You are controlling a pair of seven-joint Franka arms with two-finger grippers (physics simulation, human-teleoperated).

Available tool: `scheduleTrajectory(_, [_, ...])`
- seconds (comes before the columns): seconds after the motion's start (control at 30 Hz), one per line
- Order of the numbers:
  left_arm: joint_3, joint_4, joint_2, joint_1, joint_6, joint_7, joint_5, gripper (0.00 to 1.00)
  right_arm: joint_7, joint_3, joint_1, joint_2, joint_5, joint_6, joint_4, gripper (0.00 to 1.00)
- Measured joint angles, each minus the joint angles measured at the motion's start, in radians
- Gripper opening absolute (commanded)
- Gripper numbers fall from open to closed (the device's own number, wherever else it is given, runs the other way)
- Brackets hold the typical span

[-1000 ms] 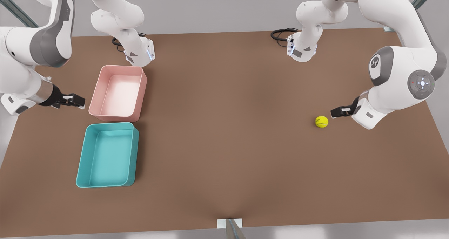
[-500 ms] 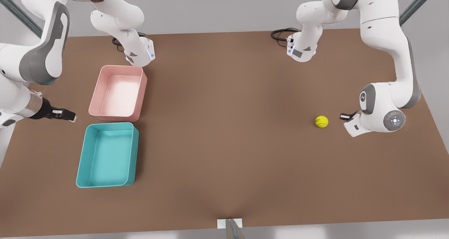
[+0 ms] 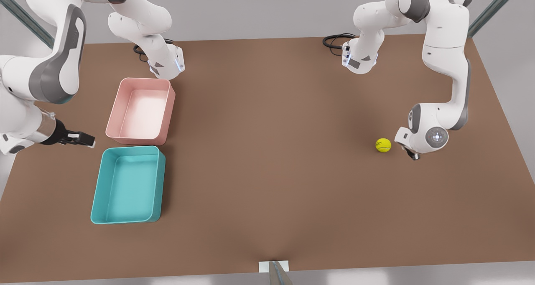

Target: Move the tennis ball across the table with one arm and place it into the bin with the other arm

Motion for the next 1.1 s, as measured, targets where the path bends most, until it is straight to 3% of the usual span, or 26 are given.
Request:
scheduleTrajectory(0.67, [0.000,-0.092,0.008,-0.007,0.096,0.345,0.007,0.21,0.004,0.000,-0.002,0.005,-0.001,-0.001,0.003,1.00])
scheduleTrajectory(0.93, [-0.007,-0.094,0.019,-0.124,0.107,0.307,-0.071,0.21,0.006,0.000,-0.004,0.005,-0.002,-0.001,0.005,1.00])
scheduleTrajectory(1.1, [-0.138,-0.088,0.009,-0.276,0.125,0.159,-0.187,0.21,0.006,0.000,-0.003,0.005,-0.003,-0.001,0.005,1.00])
